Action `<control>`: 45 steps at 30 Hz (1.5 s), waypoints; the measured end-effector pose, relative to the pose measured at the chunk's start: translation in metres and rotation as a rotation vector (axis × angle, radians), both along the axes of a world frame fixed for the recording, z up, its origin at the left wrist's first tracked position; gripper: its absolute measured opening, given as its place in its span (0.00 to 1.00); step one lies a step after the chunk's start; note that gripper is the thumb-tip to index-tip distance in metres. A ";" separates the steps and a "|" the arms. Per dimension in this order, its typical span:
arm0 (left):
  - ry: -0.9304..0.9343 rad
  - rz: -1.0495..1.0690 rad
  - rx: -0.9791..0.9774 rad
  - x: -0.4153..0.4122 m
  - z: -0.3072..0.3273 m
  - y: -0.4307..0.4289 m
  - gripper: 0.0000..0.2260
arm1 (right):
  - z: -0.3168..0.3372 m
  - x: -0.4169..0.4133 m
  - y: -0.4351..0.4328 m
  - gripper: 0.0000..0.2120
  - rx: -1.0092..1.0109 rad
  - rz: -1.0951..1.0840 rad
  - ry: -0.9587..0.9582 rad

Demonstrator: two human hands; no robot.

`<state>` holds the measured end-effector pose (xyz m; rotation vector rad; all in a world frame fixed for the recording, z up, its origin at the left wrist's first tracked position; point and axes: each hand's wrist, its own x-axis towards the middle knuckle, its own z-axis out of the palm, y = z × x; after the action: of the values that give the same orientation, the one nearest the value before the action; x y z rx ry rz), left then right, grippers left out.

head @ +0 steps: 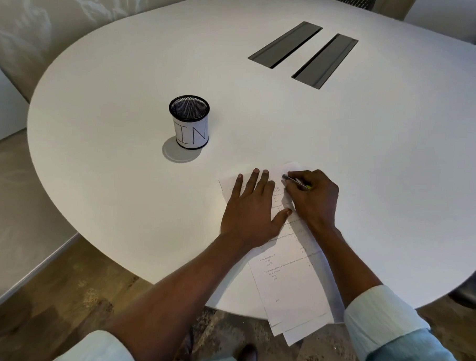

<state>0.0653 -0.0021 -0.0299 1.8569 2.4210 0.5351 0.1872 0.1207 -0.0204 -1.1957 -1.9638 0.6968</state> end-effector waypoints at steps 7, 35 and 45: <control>0.002 -0.001 0.005 -0.001 -0.004 0.001 0.36 | -0.002 -0.001 -0.002 0.07 0.043 -0.008 0.008; 0.039 0.007 -0.049 0.000 -0.004 0.001 0.39 | 0.005 0.003 -0.001 0.09 -0.041 -0.042 0.079; 0.036 0.007 -0.037 -0.001 -0.002 0.000 0.38 | 0.001 0.001 -0.003 0.08 0.062 0.032 -0.008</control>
<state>0.0647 -0.0016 -0.0324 1.8599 2.4438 0.4577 0.1880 0.1173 -0.0189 -1.1342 -2.0004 0.6433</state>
